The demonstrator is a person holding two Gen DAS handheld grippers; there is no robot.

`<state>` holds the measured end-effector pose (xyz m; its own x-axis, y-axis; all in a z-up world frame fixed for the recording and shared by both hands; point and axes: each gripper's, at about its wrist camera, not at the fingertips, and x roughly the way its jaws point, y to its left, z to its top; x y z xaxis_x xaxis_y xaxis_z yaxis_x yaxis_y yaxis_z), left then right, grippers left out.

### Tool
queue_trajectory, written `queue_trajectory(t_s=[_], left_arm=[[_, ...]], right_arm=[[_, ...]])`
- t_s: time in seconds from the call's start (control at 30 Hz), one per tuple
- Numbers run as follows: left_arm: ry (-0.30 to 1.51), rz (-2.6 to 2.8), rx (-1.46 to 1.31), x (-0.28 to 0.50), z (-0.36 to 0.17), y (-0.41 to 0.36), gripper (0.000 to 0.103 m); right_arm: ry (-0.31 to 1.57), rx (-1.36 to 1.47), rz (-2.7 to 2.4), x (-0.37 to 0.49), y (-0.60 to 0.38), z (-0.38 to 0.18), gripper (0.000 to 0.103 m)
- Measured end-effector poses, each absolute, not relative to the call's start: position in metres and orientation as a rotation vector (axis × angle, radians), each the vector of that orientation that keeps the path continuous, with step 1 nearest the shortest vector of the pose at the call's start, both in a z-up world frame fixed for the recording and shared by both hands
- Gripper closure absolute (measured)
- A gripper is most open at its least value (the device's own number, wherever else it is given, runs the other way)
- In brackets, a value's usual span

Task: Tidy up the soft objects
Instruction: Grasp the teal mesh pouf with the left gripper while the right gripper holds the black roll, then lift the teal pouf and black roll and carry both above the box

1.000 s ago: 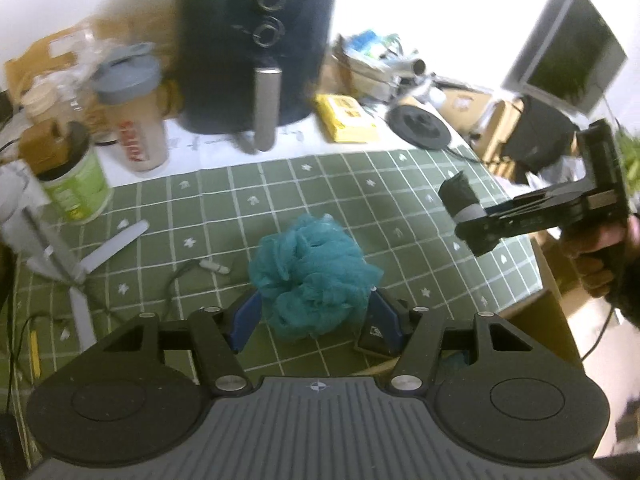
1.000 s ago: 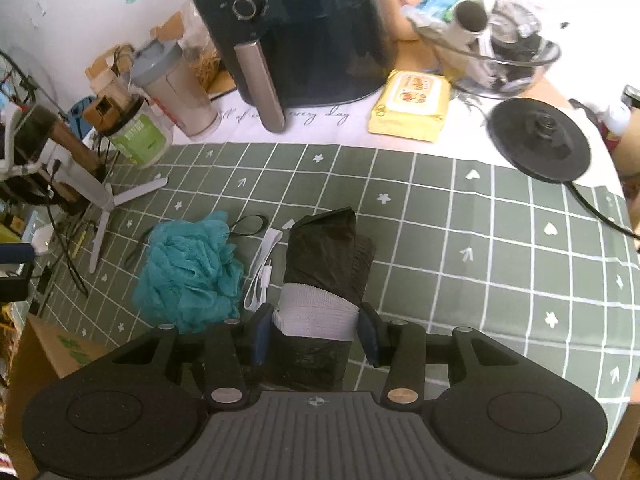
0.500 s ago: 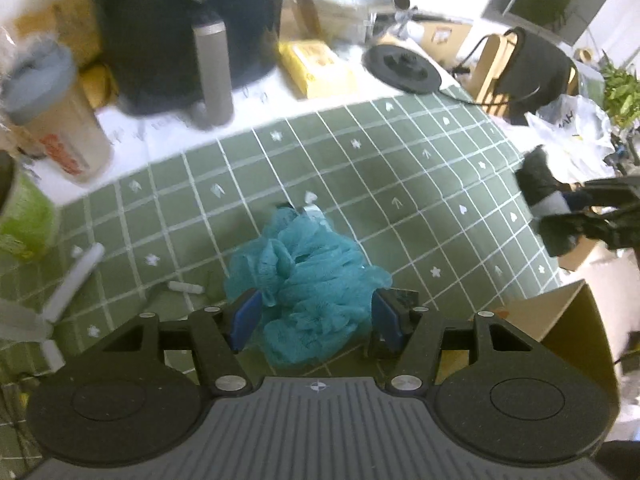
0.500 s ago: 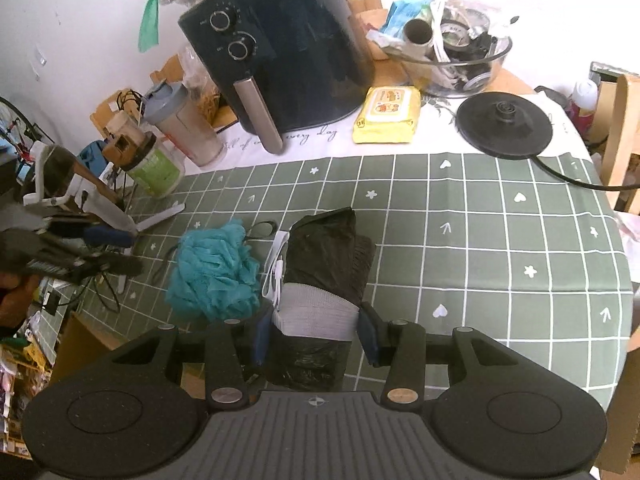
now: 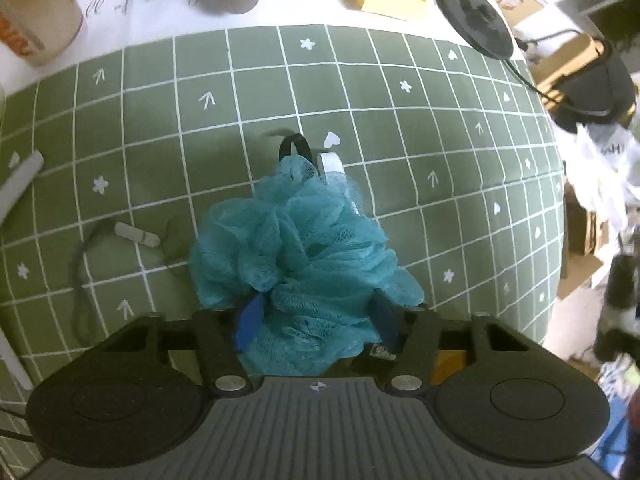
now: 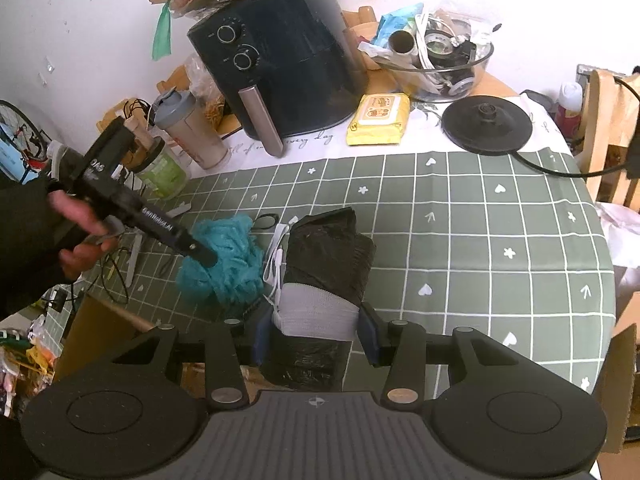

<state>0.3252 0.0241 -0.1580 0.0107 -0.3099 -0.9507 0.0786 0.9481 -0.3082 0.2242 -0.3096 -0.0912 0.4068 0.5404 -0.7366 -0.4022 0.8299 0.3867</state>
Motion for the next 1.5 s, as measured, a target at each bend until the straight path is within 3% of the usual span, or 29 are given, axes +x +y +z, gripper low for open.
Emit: queue_trajectory(t_s=[0.07, 0.17, 0.33, 1.5], left_arm=[[1.527, -0.295, -0.204, 0.324, -0.158, 0.024, 0.070], [1.497, -0.296, -0.165, 0.317, -0.151, 0.019, 0.079], [1.433, -0.282, -0.097, 0.309, -0.140, 0.011, 0.084], [0.963, -0.287, -0.107, 0.182, 0.000, 0.008, 0.088]], right_arm=[[0.985, 0.155, 0.603, 0.221, -0.312, -0.091, 0.055], [0.983, 0.162, 0.612, 0.218, -0.315, -0.089, 0.055], [0.979, 0.167, 0.615, 0.218, -0.317, -0.090, 0.055], [0.890, 0.153, 0.555, 0.193, -0.312, -0.041, 0.055]])
